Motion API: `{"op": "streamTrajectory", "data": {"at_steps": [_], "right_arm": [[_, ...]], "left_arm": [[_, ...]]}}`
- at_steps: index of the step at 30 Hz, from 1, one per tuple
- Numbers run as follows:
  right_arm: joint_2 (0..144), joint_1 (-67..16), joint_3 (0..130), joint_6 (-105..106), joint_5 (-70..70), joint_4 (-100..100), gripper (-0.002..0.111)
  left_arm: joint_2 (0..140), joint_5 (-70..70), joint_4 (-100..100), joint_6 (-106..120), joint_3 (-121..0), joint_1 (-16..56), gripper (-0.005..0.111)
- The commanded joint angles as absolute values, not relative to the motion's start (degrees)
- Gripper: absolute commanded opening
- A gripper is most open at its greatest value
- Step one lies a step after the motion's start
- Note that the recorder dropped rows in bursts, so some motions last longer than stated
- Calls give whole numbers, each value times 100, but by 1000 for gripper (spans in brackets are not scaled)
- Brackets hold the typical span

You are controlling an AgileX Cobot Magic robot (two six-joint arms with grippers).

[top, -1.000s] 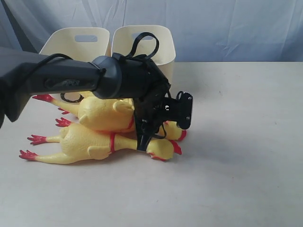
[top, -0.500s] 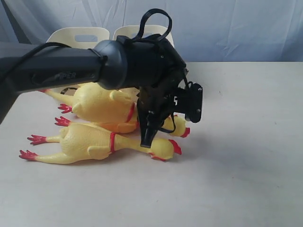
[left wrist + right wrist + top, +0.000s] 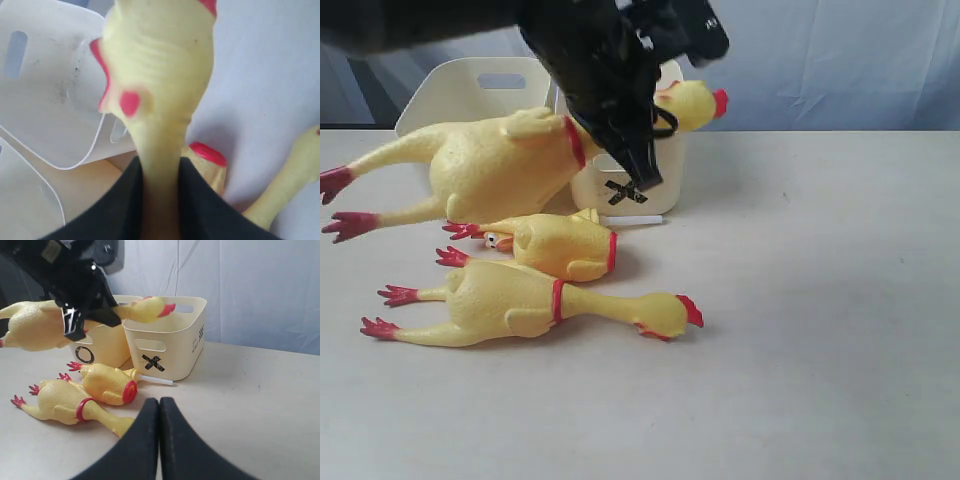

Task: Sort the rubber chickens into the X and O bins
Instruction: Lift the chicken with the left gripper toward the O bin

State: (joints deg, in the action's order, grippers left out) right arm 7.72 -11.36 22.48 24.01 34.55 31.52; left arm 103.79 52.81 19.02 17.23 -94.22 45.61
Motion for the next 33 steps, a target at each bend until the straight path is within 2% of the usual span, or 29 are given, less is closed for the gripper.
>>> {"op": "streamTrajectory", "data": {"at_steps": [1, 7, 11, 16, 21, 27, 33], "right_arm": [[763, -1147, 2280, 2438, 3408, 3162, 0], [763, -1147, 2280, 2438, 3408, 3162, 0], [763, -1147, 2280, 2438, 3408, 3162, 0], [763, -1147, 2280, 2438, 3408, 3162, 0], [763, -1147, 2280, 2438, 3408, 3162, 0], [763, -1147, 2280, 2438, 3408, 3162, 0], [763, -1147, 2280, 2438, 3408, 3162, 0]], "left_arm": [[9692, 5255, 1418, 1694, -9490, 4126, 0], [8821, 5277, 1253, 1694, -9490, 3372, 0], [8469, 5086, 730, 1694, -9490, 2390, 0], [8371, 4138, -621, 1717, -9490, 1217, 0], [8514, 2953, -2081, 2081, -9490, 422, 0], [8979, 1577, -4133, 3141, -9490, -115, 0], [9725, 666, -6529, 4842, -9595, -216, 0]]}}
